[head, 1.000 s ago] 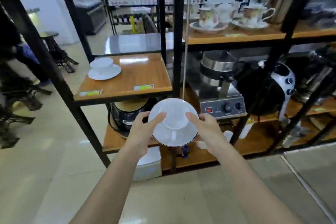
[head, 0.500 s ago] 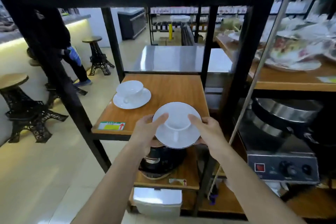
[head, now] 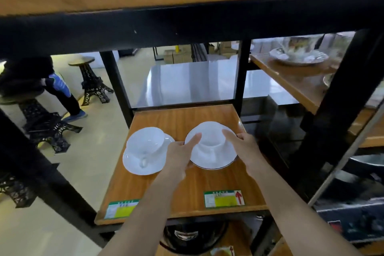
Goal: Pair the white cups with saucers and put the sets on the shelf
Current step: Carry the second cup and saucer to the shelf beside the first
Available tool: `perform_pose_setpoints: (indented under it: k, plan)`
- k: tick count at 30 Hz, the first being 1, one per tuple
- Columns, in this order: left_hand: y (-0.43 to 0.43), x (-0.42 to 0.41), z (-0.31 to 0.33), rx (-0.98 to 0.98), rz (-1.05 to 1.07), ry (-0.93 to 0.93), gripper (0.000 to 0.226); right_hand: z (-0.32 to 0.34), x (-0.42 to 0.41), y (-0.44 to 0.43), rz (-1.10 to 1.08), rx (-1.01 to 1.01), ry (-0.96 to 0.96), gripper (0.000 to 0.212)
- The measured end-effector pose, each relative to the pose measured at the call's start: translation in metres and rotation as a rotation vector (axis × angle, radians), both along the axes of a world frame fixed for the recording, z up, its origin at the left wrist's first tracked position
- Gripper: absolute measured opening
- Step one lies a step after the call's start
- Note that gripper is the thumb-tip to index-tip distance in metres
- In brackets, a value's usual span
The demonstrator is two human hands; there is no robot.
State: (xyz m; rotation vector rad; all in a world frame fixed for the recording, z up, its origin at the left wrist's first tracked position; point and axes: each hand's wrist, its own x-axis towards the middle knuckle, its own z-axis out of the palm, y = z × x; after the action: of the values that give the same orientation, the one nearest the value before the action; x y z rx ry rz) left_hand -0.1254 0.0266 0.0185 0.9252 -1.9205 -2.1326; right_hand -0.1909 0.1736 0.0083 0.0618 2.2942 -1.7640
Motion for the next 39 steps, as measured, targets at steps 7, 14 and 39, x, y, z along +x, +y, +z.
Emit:
perform_pose_setpoints:
  k: [7, 14, 39]
  plan:
    - [-0.003, -0.028, -0.015, -0.021, 0.000, -0.050, 0.033, -0.011, -0.021, -0.006, -0.056, -0.006, -0.027, 0.050]
    - [-0.006, -0.036, -0.025, -0.118, -0.008, -0.056, 0.051, -0.021, -0.028, -0.007, -0.073, 0.012, -0.049, 0.046]
    - [-0.125, 0.057, -0.001, -0.541, 0.483, 0.219, 0.027, 0.018, 0.033, -0.113, 0.471, 0.282, 0.363, 0.055]
